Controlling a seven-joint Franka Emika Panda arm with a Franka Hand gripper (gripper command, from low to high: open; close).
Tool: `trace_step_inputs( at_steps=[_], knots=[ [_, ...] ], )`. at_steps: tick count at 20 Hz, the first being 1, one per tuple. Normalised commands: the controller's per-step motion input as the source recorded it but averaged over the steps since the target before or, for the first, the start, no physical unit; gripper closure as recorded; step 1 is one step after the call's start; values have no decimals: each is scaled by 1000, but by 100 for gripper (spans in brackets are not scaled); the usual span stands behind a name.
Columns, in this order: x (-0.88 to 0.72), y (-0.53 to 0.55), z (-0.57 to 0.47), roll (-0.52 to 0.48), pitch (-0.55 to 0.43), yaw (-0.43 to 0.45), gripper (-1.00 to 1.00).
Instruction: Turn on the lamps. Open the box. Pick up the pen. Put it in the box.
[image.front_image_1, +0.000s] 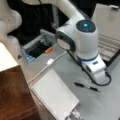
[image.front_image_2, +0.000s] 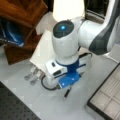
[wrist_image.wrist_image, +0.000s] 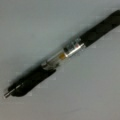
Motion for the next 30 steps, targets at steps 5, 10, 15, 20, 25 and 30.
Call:
trace_step_inputs(
  at_steps=[5, 10, 15, 20, 25, 30],
  knots=[
    [-140, -54, -256, -129, -141, 178, -100],
    [-196, -57, -259, -108, -136, 142, -100],
    [-147, -62, -187, -108, -178, 107, -100],
    [-131, -52, -162, -113, -156, 65, -100],
    [-88, -43, -181, -109, -140, -2, -100],
    [-49, -37, -179, -106, -141, -47, -100]
  ],
)
